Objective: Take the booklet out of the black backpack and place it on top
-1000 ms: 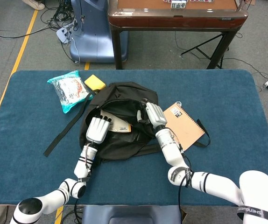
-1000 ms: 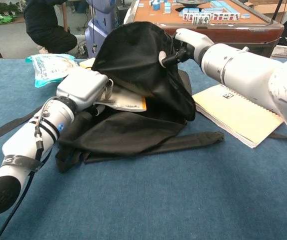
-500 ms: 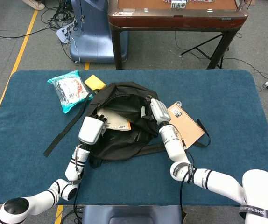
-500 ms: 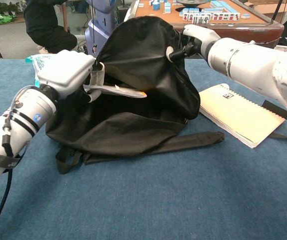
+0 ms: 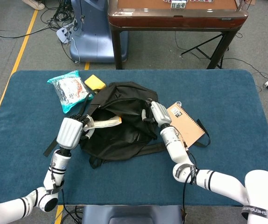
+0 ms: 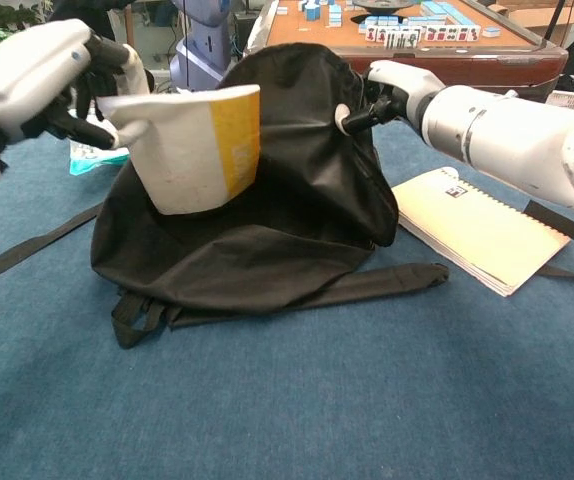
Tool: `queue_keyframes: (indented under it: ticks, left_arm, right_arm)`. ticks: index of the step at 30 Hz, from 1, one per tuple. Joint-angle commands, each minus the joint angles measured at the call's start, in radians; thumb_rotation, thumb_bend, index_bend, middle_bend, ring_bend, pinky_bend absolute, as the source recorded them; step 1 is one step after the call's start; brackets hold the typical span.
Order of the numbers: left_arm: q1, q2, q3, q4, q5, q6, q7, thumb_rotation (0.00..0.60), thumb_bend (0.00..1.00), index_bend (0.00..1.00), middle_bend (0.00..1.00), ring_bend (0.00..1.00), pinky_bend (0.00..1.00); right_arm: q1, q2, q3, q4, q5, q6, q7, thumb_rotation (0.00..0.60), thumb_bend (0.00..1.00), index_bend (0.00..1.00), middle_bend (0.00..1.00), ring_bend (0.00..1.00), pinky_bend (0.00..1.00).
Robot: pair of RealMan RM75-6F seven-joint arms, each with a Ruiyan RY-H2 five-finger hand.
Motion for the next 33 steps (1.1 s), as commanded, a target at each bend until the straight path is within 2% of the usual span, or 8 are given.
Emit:
queue_keyframes:
  ticks: [1, 5, 7, 10, 14, 23, 28, 33]
  left_arm:
    - [0.048, 0.103, -0.027, -0.116, -0.019, 0.031, -0.011, 0.600, 0.45, 0.76, 0.79, 0.63, 0.64]
    - [0.077, 0.193, -0.064, -0.208, -0.043, 0.050, -0.012, 0.600, 0.46, 0.76, 0.79, 0.63, 0.64]
    - [0.090, 0.228, -0.090, -0.236, -0.055, 0.072, -0.001, 0.600, 0.46, 0.76, 0.79, 0.63, 0.64]
    - [0.102, 0.257, -0.121, -0.251, -0.070, 0.098, 0.022, 0.600, 0.46, 0.76, 0.79, 0.63, 0.65]
    - [0.108, 0.284, -0.150, -0.252, -0.094, 0.107, 0.039, 0.600, 0.46, 0.76, 0.79, 0.63, 0.65]
    - [0.050, 0.226, -0.170, -0.143, -0.101, 0.068, 0.078, 0.600, 0.46, 0.76, 0.79, 0.63, 0.65]
    - [-0.016, 0.151, -0.167, -0.043, -0.099, 0.011, 0.082, 0.600, 0.46, 0.76, 0.79, 0.63, 0.65]
    - [-0.076, 0.062, -0.140, 0.057, -0.080, -0.038, 0.107, 0.600, 0.46, 0.76, 0.79, 0.63, 0.65]
  right_arm:
    - [-0.007, 0.009, -0.021, -0.016, -0.016, -0.020, 0.003, 0.600, 0.62, 0.59, 0.28, 0.11, 0.10]
    - [-0.015, 0.032, -0.060, -0.051, -0.047, -0.079, 0.019, 0.600, 0.61, 0.46, 0.23, 0.11, 0.10]
    - [-0.016, 0.056, -0.081, -0.073, -0.068, -0.136, 0.037, 0.600, 0.59, 0.33, 0.18, 0.07, 0.10]
    - [-0.020, 0.083, -0.101, -0.099, -0.118, -0.190, 0.065, 0.600, 0.56, 0.17, 0.12, 0.01, 0.10]
    - [-0.038, 0.136, -0.126, -0.165, -0.233, -0.253, 0.128, 0.600, 0.50, 0.03, 0.06, 0.00, 0.05]
    - [-0.124, 0.299, -0.135, -0.328, -0.435, -0.213, 0.263, 0.600, 0.47, 0.00, 0.05, 0.00, 0.04]
    - [-0.181, 0.417, -0.138, -0.395, -0.485, -0.149, 0.300, 0.600, 0.47, 0.00, 0.05, 0.00, 0.04]
    - [-0.229, 0.511, -0.132, -0.436, -0.483, -0.109, 0.369, 0.600, 0.47, 0.00, 0.05, 0.00, 0.04]
